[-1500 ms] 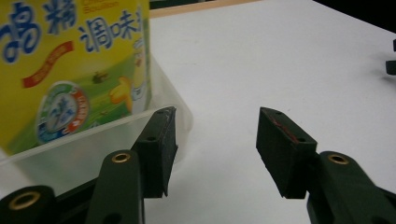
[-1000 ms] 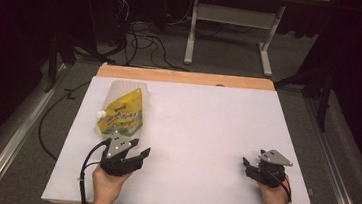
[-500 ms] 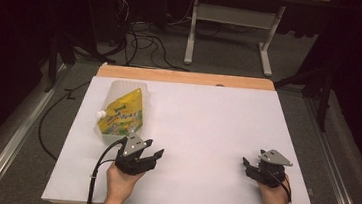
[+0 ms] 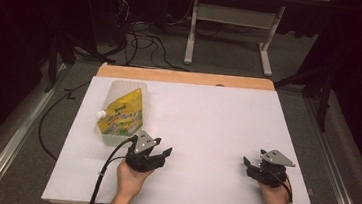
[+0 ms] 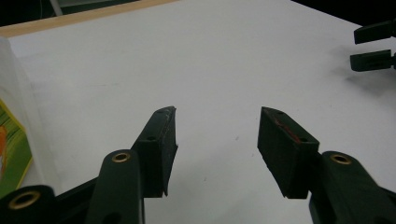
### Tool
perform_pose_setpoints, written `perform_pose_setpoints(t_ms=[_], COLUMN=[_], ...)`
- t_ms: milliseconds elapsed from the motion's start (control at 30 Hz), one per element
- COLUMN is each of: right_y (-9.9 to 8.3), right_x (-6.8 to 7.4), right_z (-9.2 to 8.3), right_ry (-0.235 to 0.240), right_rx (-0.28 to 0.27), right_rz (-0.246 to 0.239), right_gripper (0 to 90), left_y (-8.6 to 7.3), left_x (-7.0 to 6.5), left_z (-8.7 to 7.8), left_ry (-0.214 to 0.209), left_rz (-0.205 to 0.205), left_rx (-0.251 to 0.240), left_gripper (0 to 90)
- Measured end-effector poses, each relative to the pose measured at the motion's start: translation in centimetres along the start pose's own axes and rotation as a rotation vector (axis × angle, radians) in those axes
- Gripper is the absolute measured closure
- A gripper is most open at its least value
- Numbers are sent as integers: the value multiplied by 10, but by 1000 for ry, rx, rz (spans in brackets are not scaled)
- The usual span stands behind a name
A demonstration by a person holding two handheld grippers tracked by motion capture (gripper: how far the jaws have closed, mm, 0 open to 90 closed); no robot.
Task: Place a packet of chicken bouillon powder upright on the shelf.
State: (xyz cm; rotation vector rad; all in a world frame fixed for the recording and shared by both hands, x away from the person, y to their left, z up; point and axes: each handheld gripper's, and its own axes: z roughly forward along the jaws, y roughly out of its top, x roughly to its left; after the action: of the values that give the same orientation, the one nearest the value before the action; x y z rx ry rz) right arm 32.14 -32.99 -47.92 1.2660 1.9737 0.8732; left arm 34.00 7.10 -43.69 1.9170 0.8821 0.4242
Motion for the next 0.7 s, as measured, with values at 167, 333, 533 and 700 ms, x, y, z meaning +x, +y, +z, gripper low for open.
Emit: perform_pose_setpoints(t_ms=[167, 333, 533, 700], right_y=[-1, -2, -3, -3], right_x=[-2, -4, -7, -7], right_z=[-3, -5, -6, -6], right_ry=[23, 50, 75, 86], right_rx=[-34, -50, -68, -68], right_rz=[12, 28, 51, 55], right_gripper=[311, 312, 311, 311], left_y=[-1, -3, -5, -8], left_x=[-2, -2, -2, -2], left_z=[11, 21, 32, 39], left_ry=[7, 14, 25, 36], left_rz=[9, 25, 28, 33], left_rx=[4, 12, 14, 19], left_gripper=[475, 474, 469, 466])
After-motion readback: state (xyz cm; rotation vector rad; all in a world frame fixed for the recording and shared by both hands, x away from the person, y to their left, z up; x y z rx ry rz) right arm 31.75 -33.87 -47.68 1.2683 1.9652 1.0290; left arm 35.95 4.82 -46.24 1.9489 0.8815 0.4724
